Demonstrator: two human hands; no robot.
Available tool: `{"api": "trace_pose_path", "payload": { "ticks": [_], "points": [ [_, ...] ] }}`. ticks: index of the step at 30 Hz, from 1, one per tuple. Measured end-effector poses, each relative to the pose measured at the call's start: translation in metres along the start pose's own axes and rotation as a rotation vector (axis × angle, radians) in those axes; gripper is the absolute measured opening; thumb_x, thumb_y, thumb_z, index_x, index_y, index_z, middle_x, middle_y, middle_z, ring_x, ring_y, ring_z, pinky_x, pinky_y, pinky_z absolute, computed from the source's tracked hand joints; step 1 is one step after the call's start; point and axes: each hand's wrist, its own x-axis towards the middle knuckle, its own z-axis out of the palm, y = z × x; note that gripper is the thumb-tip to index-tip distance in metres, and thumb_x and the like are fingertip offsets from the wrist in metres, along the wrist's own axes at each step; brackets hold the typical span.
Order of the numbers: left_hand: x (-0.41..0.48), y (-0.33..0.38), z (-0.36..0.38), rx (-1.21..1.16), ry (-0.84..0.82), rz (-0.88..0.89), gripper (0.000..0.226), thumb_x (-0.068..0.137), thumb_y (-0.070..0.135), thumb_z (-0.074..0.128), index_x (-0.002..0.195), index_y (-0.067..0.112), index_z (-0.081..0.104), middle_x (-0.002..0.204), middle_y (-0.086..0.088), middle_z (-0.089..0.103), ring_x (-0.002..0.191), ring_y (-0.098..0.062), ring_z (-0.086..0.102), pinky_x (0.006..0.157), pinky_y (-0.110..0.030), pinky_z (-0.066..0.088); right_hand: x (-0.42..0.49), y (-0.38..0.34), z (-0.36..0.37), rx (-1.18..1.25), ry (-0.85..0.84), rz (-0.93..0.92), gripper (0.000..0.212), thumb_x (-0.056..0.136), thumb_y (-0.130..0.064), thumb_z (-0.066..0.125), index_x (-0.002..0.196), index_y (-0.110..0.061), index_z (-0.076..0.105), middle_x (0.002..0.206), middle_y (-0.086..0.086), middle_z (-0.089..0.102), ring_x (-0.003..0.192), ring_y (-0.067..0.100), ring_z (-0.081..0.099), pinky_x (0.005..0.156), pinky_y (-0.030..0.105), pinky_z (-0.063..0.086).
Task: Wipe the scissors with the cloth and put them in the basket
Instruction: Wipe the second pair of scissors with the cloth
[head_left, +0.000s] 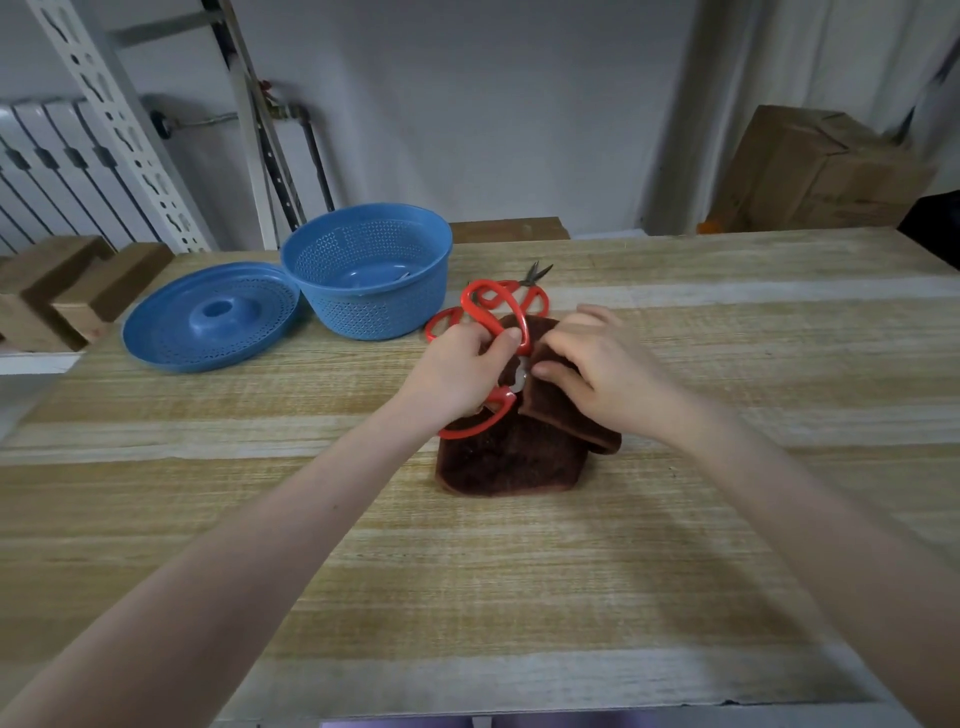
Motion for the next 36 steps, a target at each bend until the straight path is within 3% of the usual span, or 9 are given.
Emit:
{"api": "trace_pose_path", "payload": {
  "ticks": [5, 11, 14, 18, 21, 26, 28, 32, 36],
  "points": [
    [0.002, 0.001, 0.001, 0.024, 0.022, -0.037, 0.044, 0.099, 0.042, 0.043, 0.067, 0.013, 0.047, 0.05, 0.003, 0.044, 0.041, -0.015, 0.044, 0.054, -0.034, 0.039, 0.004, -0.001, 0.002, 0.089, -0.04, 0.03, 0.028, 0.093, -0.029, 0.059, 0.073, -0.01, 0.053, 0.072, -0.002, 0.05, 0.073, 0.015, 0.046, 0.075, 0.03, 0.035],
    [-0.001, 0.0, 0.001, -0.077, -0.024, -0.076, 0.042, 0.1, 0.039, 0.044, 0.09, 0.0, 0.059, 0.066, -0.009, 0.049, 0.051, -0.021, 0.046, 0.047, -0.028, 0.037, -0.001, -0.001, 0.008, 0.044, 0.036, -0.002, 0.029, 0.094, -0.025, 0.058, 0.069, -0.012, 0.05, 0.068, -0.004, 0.046, 0.072, 0.012, 0.041, 0.087, 0.027, 0.032],
    [-0.001, 0.002, 0.002, -0.092, -0.05, -0.082, 0.038, 0.1, 0.04, 0.044, 0.087, 0.007, 0.057, 0.069, -0.009, 0.051, 0.057, -0.023, 0.051, 0.045, -0.025, 0.038, -0.005, 0.004, 0.006, 0.123, 0.021, 0.05, 0.031, 0.096, -0.023, 0.055, 0.069, -0.009, 0.05, 0.069, 0.001, 0.049, 0.072, 0.016, 0.045, 0.079, 0.02, 0.026],
    [0.001, 0.001, 0.007, -0.013, -0.033, -0.06, 0.041, 0.099, 0.042, 0.045, 0.08, 0.008, 0.058, 0.057, 0.0, 0.049, 0.038, -0.008, 0.044, 0.047, -0.026, 0.038, -0.01, 0.001, 0.007, 0.227, -0.032, 0.138, 0.031, 0.098, -0.02, 0.052, 0.07, -0.007, 0.048, 0.068, 0.004, 0.05, 0.073, 0.022, 0.047, 0.072, 0.033, 0.036],
    [0.003, 0.001, 0.008, 0.008, -0.005, -0.038, 0.042, 0.098, 0.042, 0.045, 0.074, 0.009, 0.055, 0.055, -0.001, 0.048, 0.041, -0.013, 0.042, 0.052, -0.032, 0.038, -0.008, -0.004, 0.003, 0.372, -0.043, 0.198, 0.028, 0.099, -0.016, 0.051, 0.072, -0.007, 0.053, 0.068, 0.0, 0.052, 0.069, 0.015, 0.049, 0.067, 0.033, 0.039],
    [0.004, 0.001, -0.003, -0.112, 0.029, -0.075, 0.043, 0.1, 0.04, 0.044, 0.084, 0.004, 0.059, 0.054, 0.001, 0.041, 0.037, -0.009, 0.033, 0.044, -0.026, 0.028, -0.008, 0.004, -0.012, 0.917, 0.288, 0.589, 0.029, 0.101, -0.028, 0.048, 0.085, -0.023, 0.071, 0.088, 0.002, 0.073, 0.089, 0.018, 0.068, 0.084, 0.036, 0.052],
    [0.005, -0.001, -0.006, -0.11, 0.039, -0.07, 0.046, 0.1, 0.04, 0.044, 0.088, -0.001, 0.06, 0.055, 0.0, 0.041, 0.04, -0.011, 0.036, 0.046, -0.028, 0.028, -0.006, 0.004, -0.017, 1.03, 0.368, 0.62, 0.03, 0.102, -0.027, 0.047, 0.084, -0.026, 0.071, 0.087, -0.004, 0.073, 0.091, 0.016, 0.068, 0.087, 0.034, 0.053],
    [0.005, 0.002, 0.001, -0.017, 0.076, -0.03, 0.047, 0.098, 0.043, 0.044, 0.083, 0.002, 0.06, 0.062, -0.005, 0.056, 0.059, -0.027, 0.062, 0.059, -0.039, 0.047, 0.001, -0.021, -0.008, 0.638, 0.279, 0.39, 0.023, 0.103, -0.023, 0.043, 0.091, -0.023, 0.063, 0.085, -0.01, 0.064, 0.081, 0.006, 0.059, 0.075, 0.023, 0.044],
    [0.002, 0.003, 0.004, 0.084, 0.126, 0.032, 0.041, 0.099, 0.04, 0.044, 0.07, 0.013, 0.054, 0.059, 0.0, 0.057, 0.056, -0.017, 0.056, 0.06, -0.037, 0.047, 0.001, -0.023, 0.007, 0.328, 0.118, 0.225, 0.007, 0.1, -0.021, 0.045, 0.096, -0.016, 0.044, 0.097, -0.006, 0.046, 0.086, 0.006, 0.043, 0.074, 0.015, 0.032]
  ]
}}
